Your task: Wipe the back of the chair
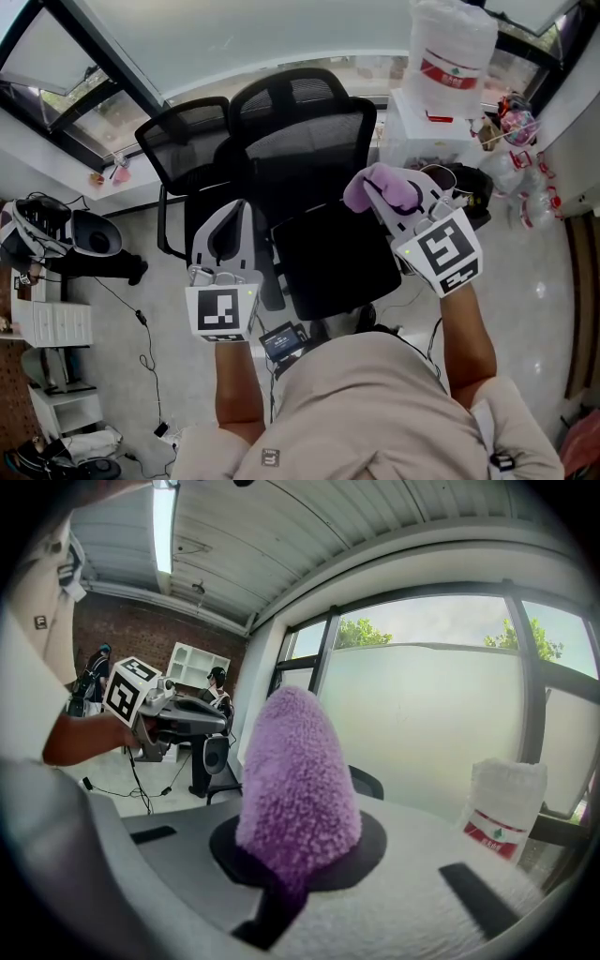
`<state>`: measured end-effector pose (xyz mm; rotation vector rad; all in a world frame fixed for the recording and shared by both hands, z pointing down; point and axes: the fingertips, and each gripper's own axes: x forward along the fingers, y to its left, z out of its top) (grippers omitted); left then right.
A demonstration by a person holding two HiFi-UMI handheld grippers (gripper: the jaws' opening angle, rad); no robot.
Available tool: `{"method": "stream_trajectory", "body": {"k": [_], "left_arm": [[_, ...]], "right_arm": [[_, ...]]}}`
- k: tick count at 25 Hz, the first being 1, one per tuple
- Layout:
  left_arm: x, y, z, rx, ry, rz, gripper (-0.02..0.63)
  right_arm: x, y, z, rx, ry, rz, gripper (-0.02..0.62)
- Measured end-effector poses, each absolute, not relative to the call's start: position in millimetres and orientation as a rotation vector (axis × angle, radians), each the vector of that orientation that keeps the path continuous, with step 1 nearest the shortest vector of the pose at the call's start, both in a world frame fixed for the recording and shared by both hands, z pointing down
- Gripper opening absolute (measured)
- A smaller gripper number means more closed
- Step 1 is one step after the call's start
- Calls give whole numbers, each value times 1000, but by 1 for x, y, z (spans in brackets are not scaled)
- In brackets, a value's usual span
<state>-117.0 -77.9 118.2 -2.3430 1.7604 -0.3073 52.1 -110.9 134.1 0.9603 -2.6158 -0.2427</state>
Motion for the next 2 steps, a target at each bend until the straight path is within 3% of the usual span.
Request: {"method": "stream_trajectory", "body": {"k": [2], "left_arm": [[-117,-79,117,-2345,1770,-310,6]], "right_arm": [[52,-111,135,960,-2613,-233,11]]}}
